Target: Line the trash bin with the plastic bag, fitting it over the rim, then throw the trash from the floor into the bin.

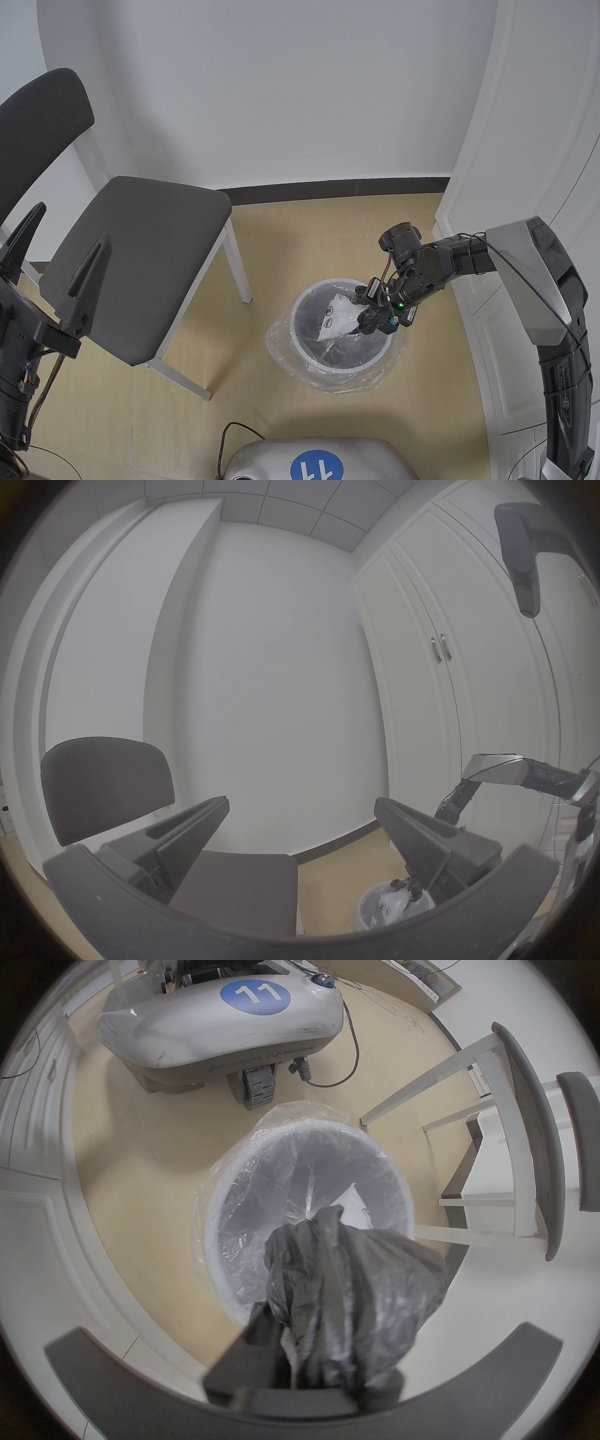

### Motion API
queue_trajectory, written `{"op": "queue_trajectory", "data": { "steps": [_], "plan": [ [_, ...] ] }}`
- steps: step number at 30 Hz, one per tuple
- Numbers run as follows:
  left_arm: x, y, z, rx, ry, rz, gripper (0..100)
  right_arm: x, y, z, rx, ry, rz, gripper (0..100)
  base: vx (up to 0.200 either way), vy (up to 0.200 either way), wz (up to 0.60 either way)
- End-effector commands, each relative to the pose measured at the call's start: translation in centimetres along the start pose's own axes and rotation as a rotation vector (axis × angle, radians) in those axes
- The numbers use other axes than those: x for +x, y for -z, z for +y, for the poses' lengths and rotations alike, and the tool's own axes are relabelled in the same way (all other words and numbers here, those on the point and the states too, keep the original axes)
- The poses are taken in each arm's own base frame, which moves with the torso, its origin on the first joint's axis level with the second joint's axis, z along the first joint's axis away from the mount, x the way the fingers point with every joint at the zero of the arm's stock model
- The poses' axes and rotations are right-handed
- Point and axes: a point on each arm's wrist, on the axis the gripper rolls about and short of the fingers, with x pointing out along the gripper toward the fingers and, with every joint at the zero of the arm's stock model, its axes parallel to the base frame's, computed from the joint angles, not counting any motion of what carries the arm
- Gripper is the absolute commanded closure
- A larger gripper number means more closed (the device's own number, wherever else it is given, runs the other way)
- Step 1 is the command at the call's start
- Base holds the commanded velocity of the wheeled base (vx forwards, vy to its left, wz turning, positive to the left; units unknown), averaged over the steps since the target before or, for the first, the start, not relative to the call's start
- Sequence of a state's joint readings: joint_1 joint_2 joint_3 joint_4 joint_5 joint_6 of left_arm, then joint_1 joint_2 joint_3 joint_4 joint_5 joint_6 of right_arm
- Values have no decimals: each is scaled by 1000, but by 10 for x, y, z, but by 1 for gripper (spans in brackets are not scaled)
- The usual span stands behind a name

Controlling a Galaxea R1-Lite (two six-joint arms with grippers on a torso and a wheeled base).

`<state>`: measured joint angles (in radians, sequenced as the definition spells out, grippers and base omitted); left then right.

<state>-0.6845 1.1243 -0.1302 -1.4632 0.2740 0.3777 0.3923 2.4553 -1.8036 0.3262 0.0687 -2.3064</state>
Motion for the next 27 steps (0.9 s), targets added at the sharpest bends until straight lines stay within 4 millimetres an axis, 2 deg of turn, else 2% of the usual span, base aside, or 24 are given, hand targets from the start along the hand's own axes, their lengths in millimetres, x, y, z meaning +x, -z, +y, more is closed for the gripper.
{"op": "queue_trajectory", "data": {
  "steps": [1,10,18,19,21,23,26,27],
  "plan": [
    [0,0,0,0,0,1,0,5,0,-2,-8,0,-3,0,0,0,0],
    [0,0,0,0,0,1,0,13,2,-11,-22,25,7,0,0,0,0],
    [0,1,0,1,1,6,0,5,5,-14,-13,42,20,0,0,0,0],
    [0,2,-1,2,5,11,0,-6,10,-17,2,72,26,0,0,0,0],
    [0,3,-1,3,5,12,0,-11,12,-18,15,79,26,0,0,0,0],
    [-1,4,-1,5,8,18,0,-29,21,-16,84,105,40,0,0,0,0],
    [0,4,-2,5,9,20,0,-40,27,-11,152,120,41,0,0,0,0],
    [0,4,-2,6,9,22,0,-60,34,-5,315,140,44,0,0,0,0]
  ]
}}
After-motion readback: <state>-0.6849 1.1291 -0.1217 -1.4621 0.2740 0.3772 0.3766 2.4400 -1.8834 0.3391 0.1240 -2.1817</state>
